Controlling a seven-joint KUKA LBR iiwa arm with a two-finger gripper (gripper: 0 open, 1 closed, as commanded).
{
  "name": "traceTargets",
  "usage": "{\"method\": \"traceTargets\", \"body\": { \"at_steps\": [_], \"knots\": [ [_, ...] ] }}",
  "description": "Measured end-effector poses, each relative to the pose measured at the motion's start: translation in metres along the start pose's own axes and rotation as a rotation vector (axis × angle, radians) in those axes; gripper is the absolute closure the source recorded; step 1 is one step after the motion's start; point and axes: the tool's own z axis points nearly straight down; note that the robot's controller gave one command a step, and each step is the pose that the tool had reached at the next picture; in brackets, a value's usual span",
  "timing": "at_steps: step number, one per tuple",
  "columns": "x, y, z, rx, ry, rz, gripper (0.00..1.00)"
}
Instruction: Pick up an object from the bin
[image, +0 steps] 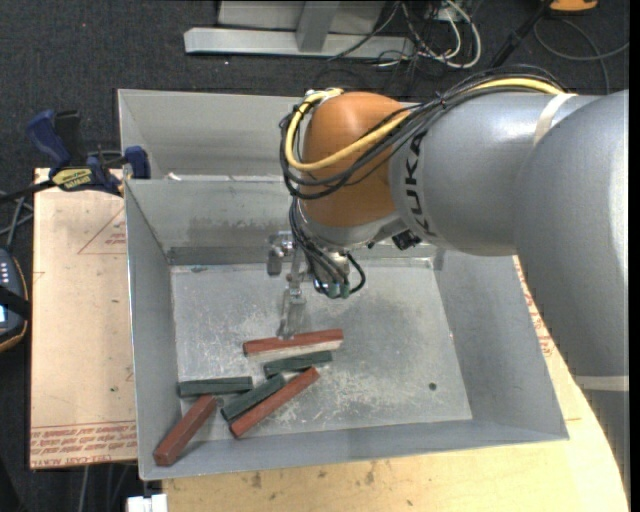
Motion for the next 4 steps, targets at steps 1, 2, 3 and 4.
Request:
{"method": "traceTargets", "body": {
  "at_steps": [1,2,3,4],
  "knots": [
    [-0.002,-0.001,-0.005,-0.001,-0.007,0.002,0.00],
    [0.047,0.002,0.081,-0.003,-0.007,-0.022,1.00],
    [0.047,0.002,0.081,-0.003,-0.007,-0.021,1.00],
    [0.051,-0.001,0.040,0.001,0.000,-0.022,1.00]
  ]
}}
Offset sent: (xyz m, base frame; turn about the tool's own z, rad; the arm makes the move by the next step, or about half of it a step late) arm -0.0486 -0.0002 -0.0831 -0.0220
